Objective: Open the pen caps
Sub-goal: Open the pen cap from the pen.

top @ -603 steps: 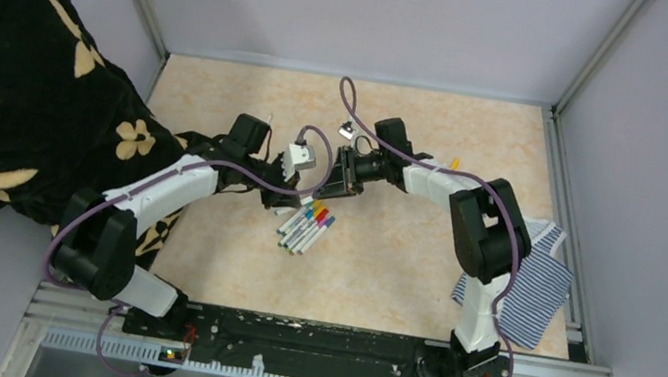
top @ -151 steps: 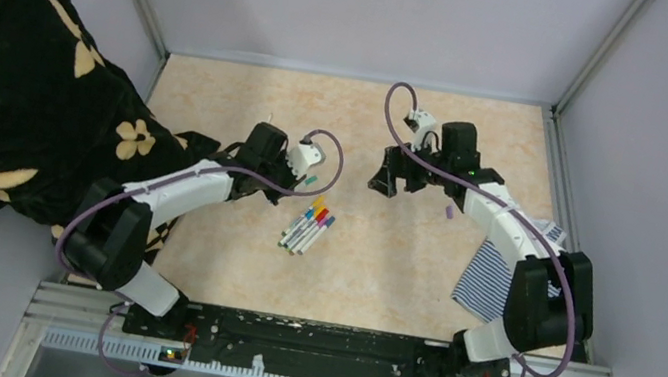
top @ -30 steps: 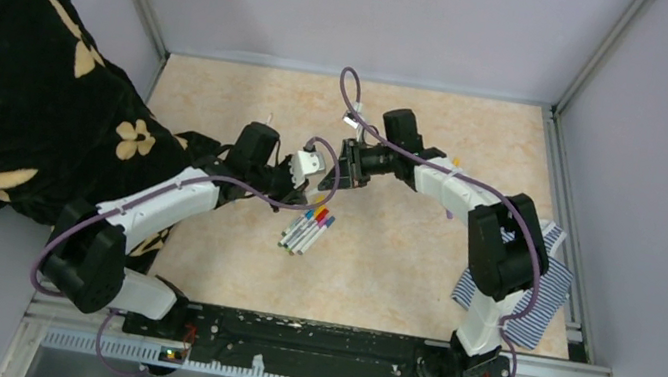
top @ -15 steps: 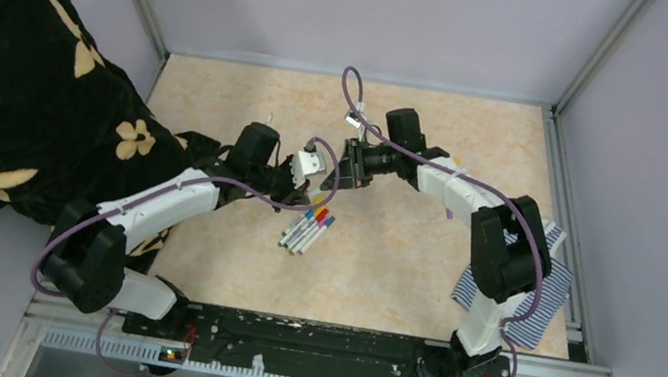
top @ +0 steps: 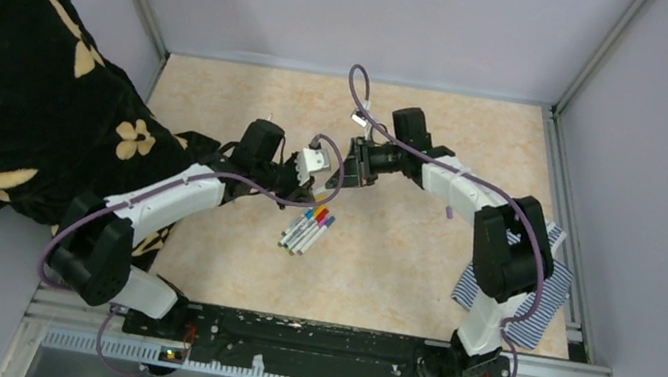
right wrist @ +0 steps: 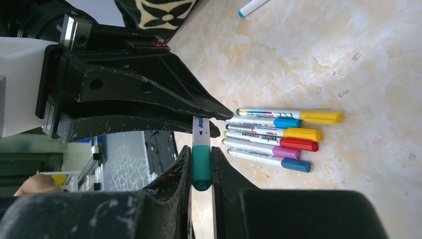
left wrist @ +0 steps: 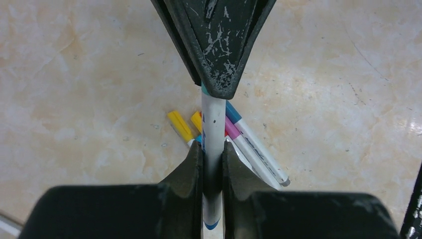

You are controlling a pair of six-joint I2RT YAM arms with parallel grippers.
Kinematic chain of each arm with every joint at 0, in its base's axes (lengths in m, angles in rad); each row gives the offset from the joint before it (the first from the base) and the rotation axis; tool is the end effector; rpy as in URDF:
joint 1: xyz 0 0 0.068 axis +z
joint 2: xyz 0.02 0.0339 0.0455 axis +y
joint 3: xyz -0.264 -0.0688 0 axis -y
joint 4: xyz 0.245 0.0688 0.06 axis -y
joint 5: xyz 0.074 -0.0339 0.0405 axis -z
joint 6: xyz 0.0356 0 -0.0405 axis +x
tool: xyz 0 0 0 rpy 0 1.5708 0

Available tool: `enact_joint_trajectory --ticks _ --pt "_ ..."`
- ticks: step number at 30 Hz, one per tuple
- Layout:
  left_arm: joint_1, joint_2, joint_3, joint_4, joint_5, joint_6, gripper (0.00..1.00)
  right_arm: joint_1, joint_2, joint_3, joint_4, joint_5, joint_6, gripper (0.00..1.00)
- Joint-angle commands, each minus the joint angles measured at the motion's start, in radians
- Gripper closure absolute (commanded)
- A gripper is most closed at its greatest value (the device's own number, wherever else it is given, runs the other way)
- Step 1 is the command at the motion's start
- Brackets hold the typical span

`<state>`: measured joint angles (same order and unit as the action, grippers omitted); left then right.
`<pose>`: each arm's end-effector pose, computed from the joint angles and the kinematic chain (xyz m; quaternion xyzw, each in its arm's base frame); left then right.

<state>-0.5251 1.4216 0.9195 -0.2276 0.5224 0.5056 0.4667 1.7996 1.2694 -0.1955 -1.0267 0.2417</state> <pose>0.2529 -0.1670 0.2394 0.5264 0.7154 -0.2396 0.3921 0.3352 0.2030 0.2371 -0.2893 0.7669 0.5440 0.1797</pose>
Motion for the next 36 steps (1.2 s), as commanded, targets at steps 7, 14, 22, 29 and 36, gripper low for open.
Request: enact_joint_trajectory --ticks 7,14,22,29,36 --pt "0.010 0.030 -0.021 0.019 -0.261 -0.041 1.00 -0.065 -0.084 0.005 0.052 -0.031 0.018 1.00" --pt "0.011 0.029 -0.009 -0.023 -0.175 -0.029 1.00 -0.090 -0.104 0.002 0.052 -0.038 0.007 1.00" --pt "0.012 0.090 0.041 -0.135 -0.065 0.009 1.00 -0.103 -0.112 0.017 -0.005 -0.036 -0.063 1.00" --pt "0.016 0.111 0.050 -0.137 -0.116 -0.003 1.00 -0.131 -0.117 0.028 -0.017 -0.061 -0.065 1.00" --pt "0.019 0.106 0.034 -0.075 -0.267 -0.037 1.00 -0.160 -0.120 0.025 0.003 -0.083 -0.028 1.00"
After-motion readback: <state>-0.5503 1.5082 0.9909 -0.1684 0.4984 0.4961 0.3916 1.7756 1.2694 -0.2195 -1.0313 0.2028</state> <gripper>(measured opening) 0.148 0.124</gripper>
